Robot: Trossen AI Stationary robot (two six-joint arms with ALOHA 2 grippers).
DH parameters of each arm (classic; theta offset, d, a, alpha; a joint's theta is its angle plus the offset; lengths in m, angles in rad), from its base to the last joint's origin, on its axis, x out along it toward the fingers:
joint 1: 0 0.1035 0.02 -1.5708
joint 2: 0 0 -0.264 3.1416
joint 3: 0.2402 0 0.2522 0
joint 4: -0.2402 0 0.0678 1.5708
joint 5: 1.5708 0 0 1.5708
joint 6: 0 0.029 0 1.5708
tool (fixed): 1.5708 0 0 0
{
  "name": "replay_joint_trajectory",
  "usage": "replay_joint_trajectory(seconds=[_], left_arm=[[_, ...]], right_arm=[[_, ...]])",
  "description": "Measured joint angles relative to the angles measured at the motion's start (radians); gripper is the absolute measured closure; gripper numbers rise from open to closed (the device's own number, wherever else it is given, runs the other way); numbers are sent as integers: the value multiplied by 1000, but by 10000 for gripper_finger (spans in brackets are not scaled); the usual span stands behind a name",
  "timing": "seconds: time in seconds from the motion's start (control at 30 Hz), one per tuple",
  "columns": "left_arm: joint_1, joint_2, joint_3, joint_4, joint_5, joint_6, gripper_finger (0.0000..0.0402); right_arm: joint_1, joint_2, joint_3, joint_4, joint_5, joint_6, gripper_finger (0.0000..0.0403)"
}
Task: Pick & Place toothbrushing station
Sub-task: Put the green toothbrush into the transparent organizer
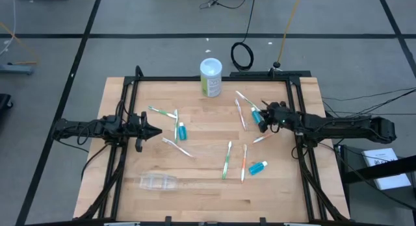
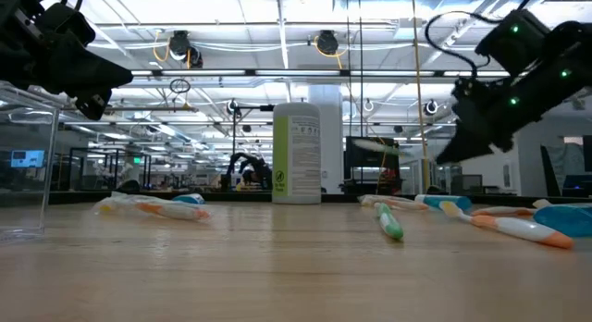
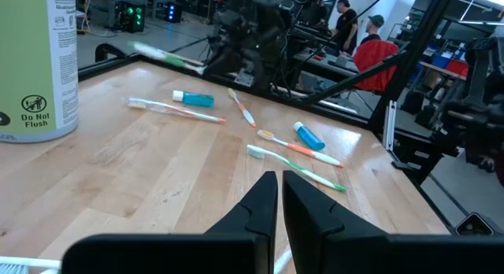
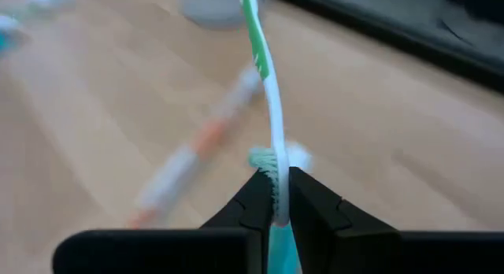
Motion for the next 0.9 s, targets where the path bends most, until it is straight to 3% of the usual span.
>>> replay_joint_trajectory(seconds=[0.27, 0.47, 0.63, 0.9], left_arm=[[0, 0, 0, 0, 0, 0, 376], [0, 0, 0, 0, 0, 0, 376], [0, 0, 0, 0, 0, 0, 376], [0, 0, 0, 0, 0, 0, 376]], right_arm=[[2, 0, 0, 252, -280, -162, 377], [2, 0, 0, 407, -396, -278, 380], [2, -1, 1, 525, -452, -362, 378], [2, 0, 1, 522, -480, -390, 379]])
